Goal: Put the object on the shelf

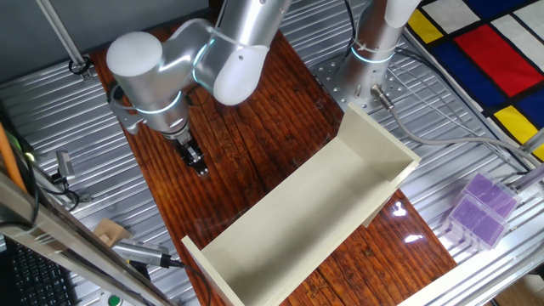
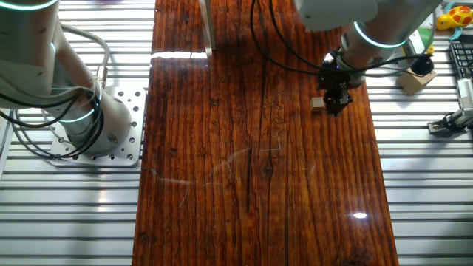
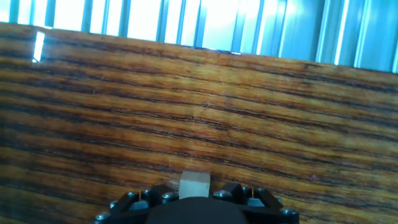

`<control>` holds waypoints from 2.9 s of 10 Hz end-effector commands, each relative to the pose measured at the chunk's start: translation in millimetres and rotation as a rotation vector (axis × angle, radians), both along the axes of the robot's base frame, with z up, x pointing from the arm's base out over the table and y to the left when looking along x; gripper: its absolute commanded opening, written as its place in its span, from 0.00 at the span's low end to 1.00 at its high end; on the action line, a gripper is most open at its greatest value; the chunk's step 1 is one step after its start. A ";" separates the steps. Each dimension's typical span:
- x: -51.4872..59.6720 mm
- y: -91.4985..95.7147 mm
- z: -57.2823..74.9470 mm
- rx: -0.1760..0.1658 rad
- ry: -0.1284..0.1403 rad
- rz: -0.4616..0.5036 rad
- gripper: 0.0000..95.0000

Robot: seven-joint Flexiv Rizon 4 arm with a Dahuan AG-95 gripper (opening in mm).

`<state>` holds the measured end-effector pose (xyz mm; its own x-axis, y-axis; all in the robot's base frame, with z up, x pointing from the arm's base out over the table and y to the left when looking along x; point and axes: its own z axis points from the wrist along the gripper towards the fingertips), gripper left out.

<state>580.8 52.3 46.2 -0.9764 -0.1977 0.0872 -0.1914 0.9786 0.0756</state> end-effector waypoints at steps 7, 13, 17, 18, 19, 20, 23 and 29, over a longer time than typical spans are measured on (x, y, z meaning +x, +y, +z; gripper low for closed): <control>-1.0 -1.2 -14.6 -0.002 -0.003 -0.027 0.60; -2.5 -1.1 -23.6 -0.010 -0.009 -0.027 0.20; -0.2 1.1 10.4 0.013 0.010 -0.032 0.00; -1.6 4.8 34.2 0.029 0.030 -0.032 0.00; -4.0 9.2 54.0 0.043 0.042 -0.035 0.00; -9.9 18.5 81.9 0.062 0.051 -0.040 0.00; -21.6 49.9 140.6 0.091 0.078 -0.079 0.00; -40.2 120.3 204.6 0.128 0.126 -0.185 0.00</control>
